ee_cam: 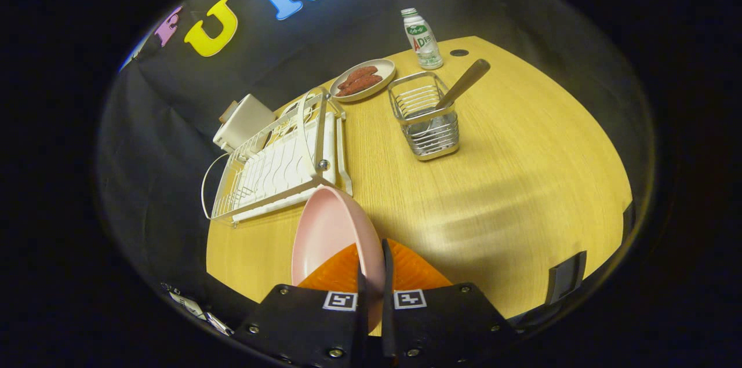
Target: Take the plate from the dish rack, then take the spoon from the basket and place it into the plate.
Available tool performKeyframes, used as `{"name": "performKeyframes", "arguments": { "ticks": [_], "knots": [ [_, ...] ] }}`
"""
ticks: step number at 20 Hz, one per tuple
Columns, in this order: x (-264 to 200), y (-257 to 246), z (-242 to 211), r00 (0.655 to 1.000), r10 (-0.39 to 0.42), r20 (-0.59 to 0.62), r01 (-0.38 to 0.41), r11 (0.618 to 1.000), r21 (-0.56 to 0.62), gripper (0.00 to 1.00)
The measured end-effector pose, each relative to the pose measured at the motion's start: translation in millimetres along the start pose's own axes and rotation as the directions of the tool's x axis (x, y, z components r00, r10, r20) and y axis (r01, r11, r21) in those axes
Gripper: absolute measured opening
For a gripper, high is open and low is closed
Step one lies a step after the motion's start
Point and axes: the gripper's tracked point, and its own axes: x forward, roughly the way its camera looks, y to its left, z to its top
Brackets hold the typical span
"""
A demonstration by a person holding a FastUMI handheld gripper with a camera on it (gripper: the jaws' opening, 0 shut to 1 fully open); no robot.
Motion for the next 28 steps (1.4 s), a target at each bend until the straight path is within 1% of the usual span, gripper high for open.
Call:
{"name": "performKeyframes", "arguments": {
  "ticks": [7, 9, 13, 15, 17, 20, 21, 22, 23, 24, 26, 28],
  "knots": [
    [28, 13, -15, 0.997, 0.053, -0.059, -0.054, 0.998, -0.013, 0.09],
    [34, 18, -19, 0.994, 0.08, -0.074, -0.08, 0.997, 0.003, 0.09],
    [45, 22, -26, 0.991, 0.101, -0.088, -0.099, 0.995, 0.027, 0.09],
    [48, 24, -26, 0.99, 0.105, -0.091, -0.102, 0.994, 0.038, 0.09],
    [49, 24, -24, 0.992, 0.1, -0.074, -0.099, 0.995, 0.011, 0.09],
    [48, 15, -19, 0.996, 0.068, -0.059, -0.07, 0.997, -0.027, 0.14],
    [43, 12, -14, 0.997, 0.058, -0.044, -0.06, 0.997, -0.046, 0.17],
    [38, 8, -7, 0.999, 0.045, -0.016, -0.046, 0.997, -0.064, 0.27],
    [28, 5, 2, 0.999, 0.032, 0.019, -0.031, 0.996, -0.086, 0.27],
    [23, 2, 12, 0.998, 0.02, 0.063, -0.012, 0.994, -0.113, 0.32],
    [4, -2, 33, 0.988, 0.002, 0.153, 0.026, 0.983, -0.18, 0.32],
    [-17, -3, 53, 0.97, -0.003, 0.244, 0.064, 0.968, -0.244, 0.32]
  ]
}}
